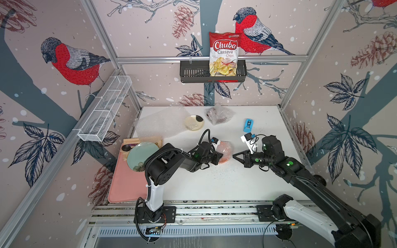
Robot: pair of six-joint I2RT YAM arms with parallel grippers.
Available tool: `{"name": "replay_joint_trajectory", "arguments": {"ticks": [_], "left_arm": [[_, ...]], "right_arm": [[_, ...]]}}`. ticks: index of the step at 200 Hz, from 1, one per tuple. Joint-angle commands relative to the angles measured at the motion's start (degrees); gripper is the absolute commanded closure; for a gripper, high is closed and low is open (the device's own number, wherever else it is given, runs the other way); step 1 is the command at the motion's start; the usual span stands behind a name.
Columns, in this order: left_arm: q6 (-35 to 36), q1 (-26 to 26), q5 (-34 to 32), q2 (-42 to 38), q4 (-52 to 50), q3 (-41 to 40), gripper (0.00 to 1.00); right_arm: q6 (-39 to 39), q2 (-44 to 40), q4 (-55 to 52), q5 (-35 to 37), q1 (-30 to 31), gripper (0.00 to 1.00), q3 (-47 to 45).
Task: Wrap dinner plates in bubble wrap
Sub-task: Stick the tape on the bubble wrap.
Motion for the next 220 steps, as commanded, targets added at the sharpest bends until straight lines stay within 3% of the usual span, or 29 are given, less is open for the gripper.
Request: {"name": "replay_joint_trajectory", "arguments": {"ticks": [1,18,62,145,220], "left_arm": [[1.52,0.32,-1.34,0.35,-12.19,-1.43,1.00],[1.58,0.31,-0.99,0.25,-11.70,-1.71,1.00],[2.25,0.35,0.23,0.01,-11.04,-1.87,1.00],[3.06,0.31,1.74,0.68,-10.87,-1.62,1.00],[3.06,0.28,1.14,0.34,-11.24,-2.01,1.00]], "right_arm": [[0.29,3.93,3.34,3.67,1.65,1.00,1.68],[1.83,8.88,4.28,10.71,1.53,1.00,3.72],[5.40,24.20,9.09,18.30,0.74,1.00,7.49],[7.08,47.64,9.05,20.56,-0.19,1.00,21.39],[9.85,56.41,4.69,25.82,-0.10,1.00,27.59]]}}
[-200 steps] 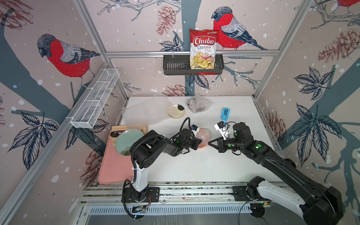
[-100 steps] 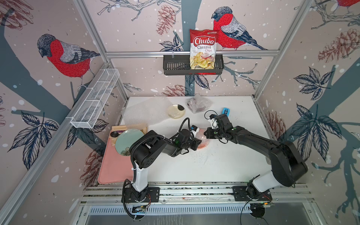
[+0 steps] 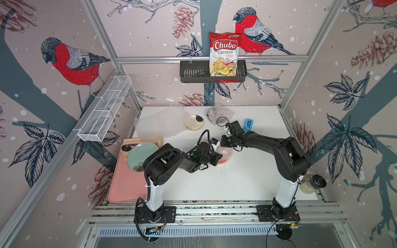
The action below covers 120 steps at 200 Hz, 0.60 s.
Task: Wrap dinner plates in bubble wrap
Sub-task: Stick the tape on the bubble wrap.
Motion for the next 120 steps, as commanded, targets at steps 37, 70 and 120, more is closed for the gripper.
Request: {"name": "replay_joint_trajectory", "arguments": {"ticks": [37,70,120], "left_arm": [[-0.03,-0.03,0.00,-0.81,-11.65,-2.60,1.00],[-1.59,-0.02,1.86,-7.31,-9.05,-6.38,1.00],[-5.04,0.42,5.19,-11.68,-5.42,-4.72,0.94]], "right_arm": [[2.78,3.81,-2.84,4.39,0.20,1.00,0.25],[3.55,3.44,-2.57,4.93,0.73,1.00,-1.05],[4.49,2.65,-2.23,4.86,1.35,1.00,-2.09]]}}
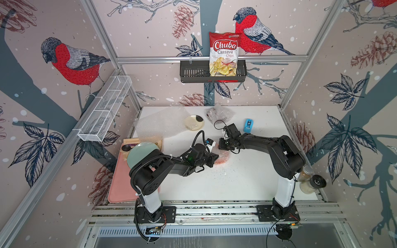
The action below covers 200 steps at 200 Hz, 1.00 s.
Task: Wrap dinner plates in bubble wrap
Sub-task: Stick the tape on the bubble wrap.
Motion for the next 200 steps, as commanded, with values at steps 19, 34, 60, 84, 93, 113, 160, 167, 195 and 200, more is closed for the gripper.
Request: {"name": "replay_joint_trajectory", "arguments": {"ticks": [19,34,60,84,93,113,160,167,195,200], "left_arm": [[-1.64,0.25,9.39,0.50,1.34,1.00,0.94],[-1.09,0.25,8.37,0.48,3.19,-1.23,0.96],[-0.70,0.03,7.75,1.58,4.42,-6.07,0.97],[1.20,-1.17,6.57,3.40,0.75,-7.02,0.96],[1.84,-1.62,6.51,3.87,-0.64,-6.55,0.92],[2.77,-2.53,6.62,3.51,-1.90,-6.07,0.82],[1.97,-3.14,7.25,-0.58,-0.26,-7.83,0.64],[1.65,-3.18,7.60,-1.51,0.09,-8.33,0.61],[0.10,-2.82,9.87,-7.02,0.76,-9.98,0.55],[-0.40,-2.52,10.94,-8.07,1.35,-10.18,0.54]], "right_arm": [[0.77,0.40,-4.34,5.11,0.01,1.00,-0.55],[0.87,0.34,-4.19,5.13,0.02,1.00,-0.52],[1.08,0.42,-3.90,5.02,0.12,1.00,-0.69],[1.40,0.59,-3.73,5.23,0.17,1.00,-0.91],[1.47,0.66,-3.64,5.29,0.12,1.00,-1.05],[1.74,0.66,-3.61,5.94,0.36,1.00,-1.23],[2.35,0.71,-3.11,6.25,1.14,1.00,-1.60],[2.35,0.74,-3.11,6.25,1.20,1.00,-1.57],[2.53,0.60,-3.15,6.34,1.51,1.00,-1.41],[2.56,0.57,-3.11,6.38,1.58,1.00,-1.47]]}}
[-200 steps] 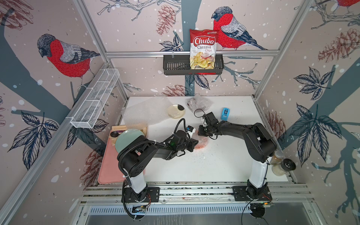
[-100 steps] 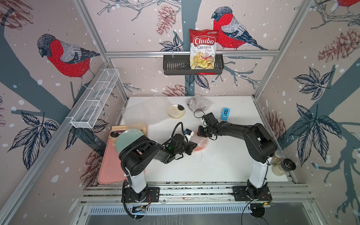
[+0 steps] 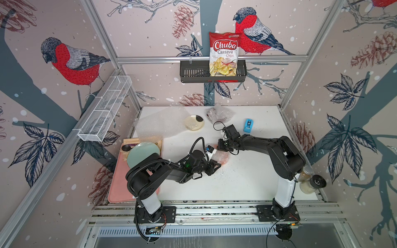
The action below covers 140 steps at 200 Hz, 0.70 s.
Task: Wrap dinner plates in bubble wrap
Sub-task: Stick the tape on the bubble wrap.
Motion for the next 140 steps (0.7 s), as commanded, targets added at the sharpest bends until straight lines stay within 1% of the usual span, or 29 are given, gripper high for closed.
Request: {"name": "replay_joint_trajectory", "arguments": {"ticks": [1,12,19,28,33,38,51,68,80,92,122,140], "left_arm": [[-2.33,0.36,6.25,-3.55,-3.51,-1.23,0.54],[-3.56,1.35,9.38,-5.15,-1.35,-1.51,0.52],[-4.18,1.91,10.23,-5.60,-0.84,-1.18,0.52],[-4.16,2.25,9.06,-5.60,-2.25,0.02,0.52],[-3.93,2.32,7.37,-5.23,-3.70,0.99,0.53],[-3.50,2.35,5.96,-4.52,-5.12,2.14,0.55],[-2.62,2.61,5.22,-2.02,-6.96,5.13,0.60],[-2.78,3.12,9.83,1.07,-4.30,7.22,0.67],[-3.23,3.06,11.95,0.98,-0.29,6.06,0.67],[-3.54,3.11,11.32,-0.42,2.07,3.61,0.67],[-4.66,3.04,10.11,-5.31,2.21,-3.59,0.67],[-7.27,3.46,11.60,-8.82,1.90,-5.92,0.62]], "right_arm": [[0.86,0.92,-4.51,6.71,0.17,1.00,-0.54],[0.85,0.84,-4.53,6.77,0.26,1.00,-0.40],[0.93,0.84,-4.47,6.80,0.22,1.00,-0.47],[0.93,0.93,-4.38,6.68,0.34,1.00,-0.36],[1.06,0.88,-4.41,6.70,0.38,1.00,-0.43],[1.09,0.91,-4.38,6.72,0.40,1.00,-0.40],[1.22,0.78,-4.20,6.63,0.51,1.00,-0.42],[1.21,0.75,-4.20,6.60,0.49,1.00,-0.28],[1.20,0.79,-4.31,6.69,0.55,1.00,-0.05],[1.29,0.69,-4.22,6.80,0.53,1.00,-0.05],[1.63,0.59,-3.94,6.51,0.62,1.00,-0.16],[1.60,0.72,-3.87,6.52,0.61,1.00,-0.05]]}}
